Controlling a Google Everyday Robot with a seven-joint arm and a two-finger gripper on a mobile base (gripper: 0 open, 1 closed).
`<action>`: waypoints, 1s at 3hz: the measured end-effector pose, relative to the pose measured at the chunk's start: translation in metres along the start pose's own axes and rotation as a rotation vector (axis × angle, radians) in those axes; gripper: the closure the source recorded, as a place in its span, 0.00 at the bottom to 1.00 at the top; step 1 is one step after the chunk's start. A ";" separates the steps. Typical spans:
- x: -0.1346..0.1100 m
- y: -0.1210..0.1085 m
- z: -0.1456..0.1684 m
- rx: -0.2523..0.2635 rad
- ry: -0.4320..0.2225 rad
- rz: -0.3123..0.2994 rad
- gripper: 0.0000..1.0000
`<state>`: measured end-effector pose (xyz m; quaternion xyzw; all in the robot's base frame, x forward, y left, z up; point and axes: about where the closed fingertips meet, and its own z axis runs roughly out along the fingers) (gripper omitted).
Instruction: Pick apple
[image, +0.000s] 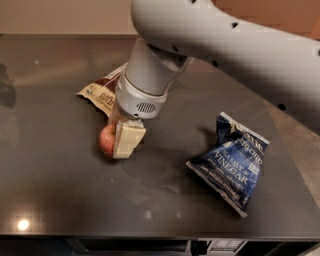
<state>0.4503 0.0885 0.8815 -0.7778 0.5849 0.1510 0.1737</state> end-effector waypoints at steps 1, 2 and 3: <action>-0.003 0.004 -0.040 -0.004 -0.072 -0.036 1.00; -0.009 0.013 -0.099 0.014 -0.139 -0.128 1.00; -0.009 0.013 -0.099 0.015 -0.139 -0.128 1.00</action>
Offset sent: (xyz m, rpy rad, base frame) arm -0.0124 -0.0531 0.1053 0.1584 -0.0273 0.1389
